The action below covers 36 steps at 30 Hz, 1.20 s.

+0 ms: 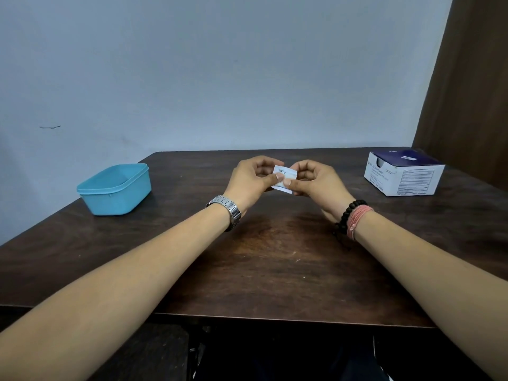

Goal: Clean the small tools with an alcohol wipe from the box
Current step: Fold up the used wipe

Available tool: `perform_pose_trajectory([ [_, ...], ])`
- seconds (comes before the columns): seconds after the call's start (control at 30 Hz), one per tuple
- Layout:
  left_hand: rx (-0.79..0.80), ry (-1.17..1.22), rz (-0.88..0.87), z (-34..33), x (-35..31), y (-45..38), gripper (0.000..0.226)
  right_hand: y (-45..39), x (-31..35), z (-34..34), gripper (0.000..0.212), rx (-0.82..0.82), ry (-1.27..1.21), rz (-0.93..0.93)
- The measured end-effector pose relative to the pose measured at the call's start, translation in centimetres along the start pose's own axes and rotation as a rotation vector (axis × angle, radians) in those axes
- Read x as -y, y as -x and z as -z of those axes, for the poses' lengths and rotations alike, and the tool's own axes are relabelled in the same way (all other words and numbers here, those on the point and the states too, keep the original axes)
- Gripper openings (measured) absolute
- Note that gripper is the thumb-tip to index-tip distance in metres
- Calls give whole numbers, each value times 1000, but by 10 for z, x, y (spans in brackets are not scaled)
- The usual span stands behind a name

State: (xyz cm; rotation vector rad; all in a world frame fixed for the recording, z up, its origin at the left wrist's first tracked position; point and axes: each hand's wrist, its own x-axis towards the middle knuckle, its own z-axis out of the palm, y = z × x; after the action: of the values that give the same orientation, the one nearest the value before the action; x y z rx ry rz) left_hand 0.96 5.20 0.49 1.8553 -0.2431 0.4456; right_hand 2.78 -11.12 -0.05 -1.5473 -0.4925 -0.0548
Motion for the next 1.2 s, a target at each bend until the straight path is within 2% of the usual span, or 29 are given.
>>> perform_pose_trajectory([
  [0.2, -29, -78, -29, 0, -2, 1, 7, 0, 0, -2, 18, -5, 5, -4],
  [0.3, 8, -54, -11, 0, -3, 1, 10, 0, 2, 0, 17, -20, 7, -4],
  [0.4, 35, 15, 32, 0, -4, 1, 16, -1, 1, 2, 19, -20, 17, 1],
  [0.53, 37, 174, 110, 0, -8, 4, 12, -2, 3, 2, 25, -12, 34, 14],
  [0.67, 10, 385, 218, 4, -10, 4, 14, 0, 3, 1, 40, 93, 162, 93],
  [0.9, 80, 533, 346, 4, -10, 5, 13, -1, 2, 3, 16, 6, 175, 202],
  [1.07, 121, 428, 288, 3, -15, 4, 22, -4, 0, 4, 13, -76, 92, 128],
  [1.2, 104, 99, 79, 3, -14, 6, 10, -4, 0, 5, 10, -106, 40, 78],
])
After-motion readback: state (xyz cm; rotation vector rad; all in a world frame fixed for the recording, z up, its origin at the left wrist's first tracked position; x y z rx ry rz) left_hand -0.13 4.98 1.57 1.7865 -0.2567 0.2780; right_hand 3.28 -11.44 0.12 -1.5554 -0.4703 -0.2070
